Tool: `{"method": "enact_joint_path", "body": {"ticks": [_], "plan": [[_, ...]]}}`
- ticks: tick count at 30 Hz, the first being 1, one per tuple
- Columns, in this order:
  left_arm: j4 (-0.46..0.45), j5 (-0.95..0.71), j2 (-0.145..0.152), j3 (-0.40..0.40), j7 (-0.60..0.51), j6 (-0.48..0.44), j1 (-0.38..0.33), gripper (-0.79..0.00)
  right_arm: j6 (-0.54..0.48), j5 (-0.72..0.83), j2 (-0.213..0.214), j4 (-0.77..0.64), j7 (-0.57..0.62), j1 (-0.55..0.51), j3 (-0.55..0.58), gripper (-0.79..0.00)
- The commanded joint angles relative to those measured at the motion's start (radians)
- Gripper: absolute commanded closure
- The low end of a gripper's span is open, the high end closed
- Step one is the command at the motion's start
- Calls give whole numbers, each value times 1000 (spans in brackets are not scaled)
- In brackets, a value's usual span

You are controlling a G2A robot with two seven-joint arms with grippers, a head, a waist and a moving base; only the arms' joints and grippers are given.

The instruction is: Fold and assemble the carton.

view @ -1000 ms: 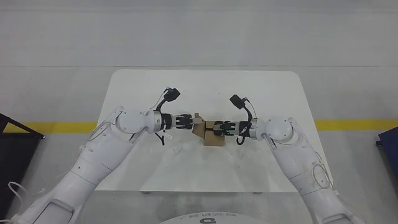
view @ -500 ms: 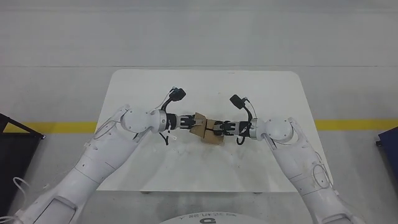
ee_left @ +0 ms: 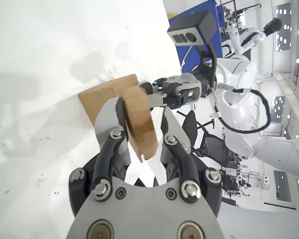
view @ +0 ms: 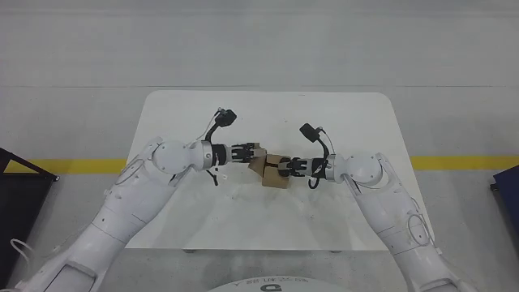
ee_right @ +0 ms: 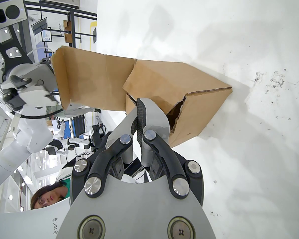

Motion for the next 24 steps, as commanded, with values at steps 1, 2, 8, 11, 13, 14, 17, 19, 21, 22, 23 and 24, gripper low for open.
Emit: {"method": "enact_joint_path", "body": {"ticks": [1, 2, 8, 11, 13, 14, 17, 19, 21, 22, 23, 24], "plan": [[-24, -3, 17, -59, 6, -15, 44, -785, 0, 0, 0, 0, 0, 0, 0, 0], [-36, -1, 26, -90, 8, -19, 65, -785, 0, 0, 0, 0, 0, 0, 0, 0], [-96, 7, 66, -232, 0, -24, 182, -767, 0, 0, 0, 0, 0, 0, 0, 0], [-106, 24, 70, -225, -24, -17, 201, -597, 0, 0, 0, 0, 0, 0, 0, 0], [-103, 38, 66, -194, -37, -10, 191, -542, 0, 0, 0, 0, 0, 0, 0, 0], [-99, 42, 62, -176, -39, -5, 183, -511, 0, 0, 0, 0, 0, 0, 0, 0], [-71, 59, 50, -123, -43, 15, 144, -372, -1, -1, 0, -1, -19, -5, -4, 0], [-51, 58, 42, -99, -39, 25, 120, -345, -1, 3, 1, -3, -26, -7, -7, 0], [-36, 57, 36, -80, -37, 29, 99, -292, -2, 6, 3, -3, -25, -7, -7, 0], [-31, 59, 34, -72, -36, 32, 90, -259, -2, 7, 4, -3, -26, -7, -7, 0], [-27, 60, 31, -64, -36, 34, 82, -215, -3, 10, 5, -4, -26, -8, -7, 0], [-25, 59, 29, -57, -35, 35, 76, -188, -3, 11, 6, -4, -27, -8, -7, 0]]}}
